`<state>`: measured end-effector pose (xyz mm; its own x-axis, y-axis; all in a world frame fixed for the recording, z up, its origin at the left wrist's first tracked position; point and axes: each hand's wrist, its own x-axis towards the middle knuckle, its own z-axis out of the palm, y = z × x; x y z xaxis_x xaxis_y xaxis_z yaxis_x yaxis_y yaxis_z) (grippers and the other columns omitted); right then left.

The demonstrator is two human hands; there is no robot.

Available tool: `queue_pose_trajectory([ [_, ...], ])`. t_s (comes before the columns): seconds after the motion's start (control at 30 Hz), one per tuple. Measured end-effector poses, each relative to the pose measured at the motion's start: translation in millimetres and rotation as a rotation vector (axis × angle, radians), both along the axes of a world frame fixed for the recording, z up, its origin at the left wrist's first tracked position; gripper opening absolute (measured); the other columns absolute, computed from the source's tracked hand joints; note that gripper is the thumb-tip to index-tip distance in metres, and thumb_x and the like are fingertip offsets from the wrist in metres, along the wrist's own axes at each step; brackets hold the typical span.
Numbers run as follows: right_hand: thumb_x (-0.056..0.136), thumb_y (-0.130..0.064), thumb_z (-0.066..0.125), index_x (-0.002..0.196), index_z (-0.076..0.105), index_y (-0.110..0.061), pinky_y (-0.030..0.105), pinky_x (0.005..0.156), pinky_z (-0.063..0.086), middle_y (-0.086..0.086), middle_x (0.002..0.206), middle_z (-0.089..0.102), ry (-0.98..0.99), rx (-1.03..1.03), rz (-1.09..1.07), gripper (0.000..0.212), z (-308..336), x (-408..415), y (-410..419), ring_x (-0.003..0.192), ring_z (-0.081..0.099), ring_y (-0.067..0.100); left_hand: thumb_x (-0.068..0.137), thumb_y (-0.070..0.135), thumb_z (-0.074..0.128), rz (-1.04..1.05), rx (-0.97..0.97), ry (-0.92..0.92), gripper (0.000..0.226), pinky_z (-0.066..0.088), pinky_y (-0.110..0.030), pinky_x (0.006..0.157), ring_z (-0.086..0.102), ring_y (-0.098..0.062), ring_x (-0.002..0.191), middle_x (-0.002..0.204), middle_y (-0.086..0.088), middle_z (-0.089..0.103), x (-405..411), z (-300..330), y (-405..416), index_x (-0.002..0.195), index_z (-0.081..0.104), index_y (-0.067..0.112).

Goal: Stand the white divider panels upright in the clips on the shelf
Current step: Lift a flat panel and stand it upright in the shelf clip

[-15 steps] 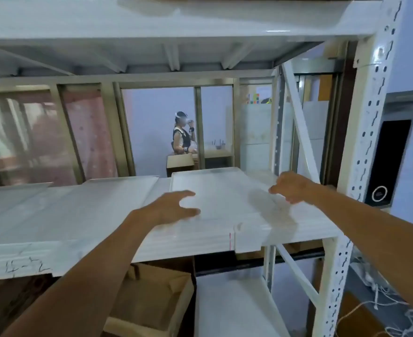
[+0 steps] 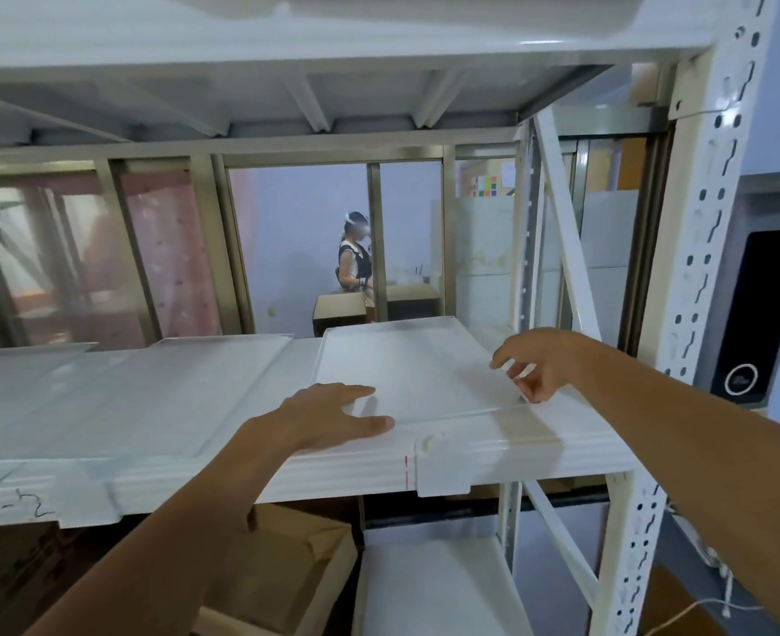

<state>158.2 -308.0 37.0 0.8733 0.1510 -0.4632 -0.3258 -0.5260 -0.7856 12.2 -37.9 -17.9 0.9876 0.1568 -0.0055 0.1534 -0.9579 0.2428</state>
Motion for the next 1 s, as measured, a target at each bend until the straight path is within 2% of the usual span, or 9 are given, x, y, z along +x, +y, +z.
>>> queue_pose_trajectory([
  [0.1, 0.08, -0.002, 0.071, 0.108, 0.057, -0.004, 0.029, 0.055, 0.037, 0.013, 0.088, 0.047, -0.026, 0.138, 0.02, 0.032, 13.0, 1.4, -7.6, 0.062, 0.038, 0.019, 0.066, 0.092, 0.035, -0.008, -0.036, -0.008, 0.089, 0.023, -0.05, 0.113, 0.026, -0.021, 0.142, 0.156, 0.008, 0.03, -1.0, 4.5, -5.0, 0.144, 0.031, 0.049],
  [0.2, 0.078, 0.001, 0.071, 0.102, 0.062, -0.006, 0.028, 0.058, 0.041, 0.013, 0.1, 0.052, -0.134, 0.294, 0.032, 0.027, 41.0, 1.7, -9.8, 0.077, 0.047, 0.021, 0.062, 0.093, 0.041, -0.021, -0.191, -0.073, 0.092, 0.023, -0.048, 0.114, 0.028, -0.02, 0.141, 0.154, 0.006, 0.031, 0.4, 13.0, -9.0, 0.143, 0.032, 0.051],
  [0.33, 0.081, 0.004, 0.066, 0.098, 0.06, -0.003, 0.023, 0.05, 0.044, 0.014, 0.095, 0.059, -0.453, 0.418, -0.008, 0.02, 89.1, -13.8, 7.8, 0.074, 0.054, 0.02, 0.059, 0.086, 0.059, -0.072, -0.328, -0.241, 0.099, 0.027, -0.046, 0.113, 0.031, -0.017, 0.138, 0.152, 0.01, 0.03, 5.0, 13.4, -24.2, 0.145, 0.02, 0.055],
  [0.43, 0.08, 0.0, 0.063, 0.116, 0.056, 0.0, 0.028, 0.062, 0.055, 0.016, 0.104, 0.063, -0.638, 0.541, -0.031, 0.036, 116.7, -30.4, 30.5, 0.083, 0.065, 0.024, 0.084, 0.046, 0.067, -0.11, -0.389, -0.433, 0.085, 0.026, -0.038, 0.112, 0.027, -0.018, 0.136, 0.153, 0.01, 0.026, 11.2, 2.6, -47.5, 0.15, 0.015, 0.047],
  [0.5, 0.08, -0.01, 0.065, 0.113, 0.056, -0.002, 0.034, 0.079, 0.059, 0.015, 0.107, 0.065, -0.743, 0.601, 0.004, 0.036, 125.2, -42.5, 45.1, 0.093, 0.068, 0.026, 0.09, 0.019, 0.058, -0.13, -0.535, -0.506, 0.081, 0.03, -0.042, 0.113, 0.026, -0.019, 0.139, 0.156, 0.01, 0.023, 16.9, 0.4, -62.1, 0.151, 0.012, 0.045],
  [0.6, 0.08, -0.021, 0.066, 0.108, 0.06, -0.005, 0.041, 0.09, 0.054, 0.014, 0.108, 0.066, -0.914, 0.507, 0.122, 0.033, 119.0, -61.5, 57.9, 0.098, 0.065, 0.026, 0.093, 0.011, 0.043, -0.198, -0.649, -0.503, 0.08, 0.015, -0.042, 0.12, 0.01, -0.012, 0.146, 0.16, 0.017, 0.003, 23.1, 4.3, -83.8, 0.152, -0.001, 0.044],
  [0.7, 0.085, -0.014, 0.061, 0.122, 0.054, -0.01, 0.039, 0.093, 0.051, 0.013, 0.116, 0.062, -0.931, 0.361, 0.284, 0.038, 97.1, -66.2, 61.0, 0.106, 0.059, 0.026, 0.092, 0.011, 0.037, -0.229, -0.671, -0.505, 0.083, 0.004, -0.043, 0.12, -0.003, -0.008, 0.147, 0.161, 0.014, -0.01, 26.2, 9.9, -105.7, 0.151, -0.012, 0.041],
  [0.87, 0.088, 0.0, 0.045, 0.114, 0.058, -0.009, 0.041, 0.084, 0.056, 0.016, 0.11, 0.063, -0.893, 0.348, 0.29, 0.031, 89.3, -60.6, 51.1, 0.101, 0.061, 0.028, 0.091, 0.011, 0.037, -0.254, -0.661, -0.449, 0.086, 0.007, -0.048, 0.119, -0.005, -0.014, 0.148, 0.162, 0.008, -0.013, 28.6, 24.8, -119.7, 0.147, -0.018, 0.047],
  [1.0, 0.087, 0.003, 0.042, 0.116, 0.056, -0.002, 0.039, 0.071, 0.059, 0.014, 0.1, 0.06, -0.854, 0.385, 0.272, 0.032, 105.4, -63.3, 45.8, 0.096, 0.064, 0.028, 0.093, 0.005, 0.038, -0.312, -0.695, -0.434, 0.086, 0.018, -0.026, 0.102, 0.01, 0.001, 0.129, 0.16, 0.012, -0.006, 25.1, 38.8, -123.1, 0.15, -0.015, 0.04],
])
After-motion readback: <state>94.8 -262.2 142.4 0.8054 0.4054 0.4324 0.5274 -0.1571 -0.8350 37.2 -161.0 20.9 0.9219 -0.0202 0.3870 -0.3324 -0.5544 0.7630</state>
